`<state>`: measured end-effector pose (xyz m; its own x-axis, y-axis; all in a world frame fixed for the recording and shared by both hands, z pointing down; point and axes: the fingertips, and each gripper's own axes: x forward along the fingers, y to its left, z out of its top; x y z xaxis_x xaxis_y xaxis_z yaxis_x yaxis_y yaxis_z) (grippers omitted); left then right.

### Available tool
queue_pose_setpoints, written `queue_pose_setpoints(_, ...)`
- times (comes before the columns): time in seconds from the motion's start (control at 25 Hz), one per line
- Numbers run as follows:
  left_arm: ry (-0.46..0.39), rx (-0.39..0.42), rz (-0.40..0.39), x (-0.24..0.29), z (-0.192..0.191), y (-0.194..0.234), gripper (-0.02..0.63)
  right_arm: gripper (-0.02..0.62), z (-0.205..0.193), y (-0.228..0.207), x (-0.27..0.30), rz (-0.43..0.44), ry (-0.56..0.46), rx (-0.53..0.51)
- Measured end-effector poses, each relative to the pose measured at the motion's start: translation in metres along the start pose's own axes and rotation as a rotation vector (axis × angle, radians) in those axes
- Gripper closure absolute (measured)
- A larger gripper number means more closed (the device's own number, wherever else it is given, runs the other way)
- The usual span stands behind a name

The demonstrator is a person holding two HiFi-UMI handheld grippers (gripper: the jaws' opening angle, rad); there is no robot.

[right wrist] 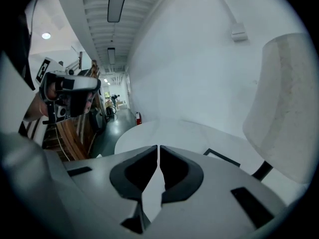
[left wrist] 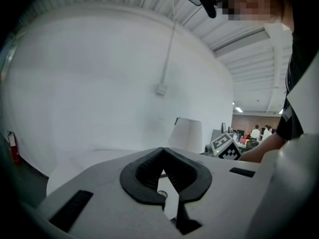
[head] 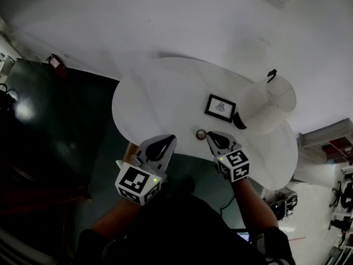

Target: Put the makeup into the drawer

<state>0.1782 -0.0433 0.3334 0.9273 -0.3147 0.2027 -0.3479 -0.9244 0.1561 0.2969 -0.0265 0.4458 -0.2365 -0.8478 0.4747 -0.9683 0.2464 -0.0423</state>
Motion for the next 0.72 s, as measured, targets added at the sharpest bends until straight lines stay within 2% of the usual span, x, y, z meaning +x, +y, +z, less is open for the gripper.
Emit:
queue_pose_setpoints(0.24, -0.003, -0.023, 0.010, 0.003, -0.001, 0.005, 0.595, 0.572, -0.022, -0.002, 0.025, 0.029, 0.093, -0.012)
queue_pose_setpoints(0.32, 0.000, -0.029, 0.020, 0.003, -0.002, 0.008, 0.595, 0.492, -0.035, -0.004, 0.032, 0.040, 0.137, -0.013)
queue_pose_setpoints(0.52, 0.011, -0.045, 0.038, 0.002, -0.008, 0.013, 0.595, 0.385, -0.066, -0.008, 0.048, 0.063, 0.258, -0.030)
queue_pose_setpoints(0.72, 0.023, -0.061, 0.053, -0.002, -0.015, 0.017, 0.595, 0.354, -0.094, -0.016, 0.064, 0.073, 0.355, -0.036)
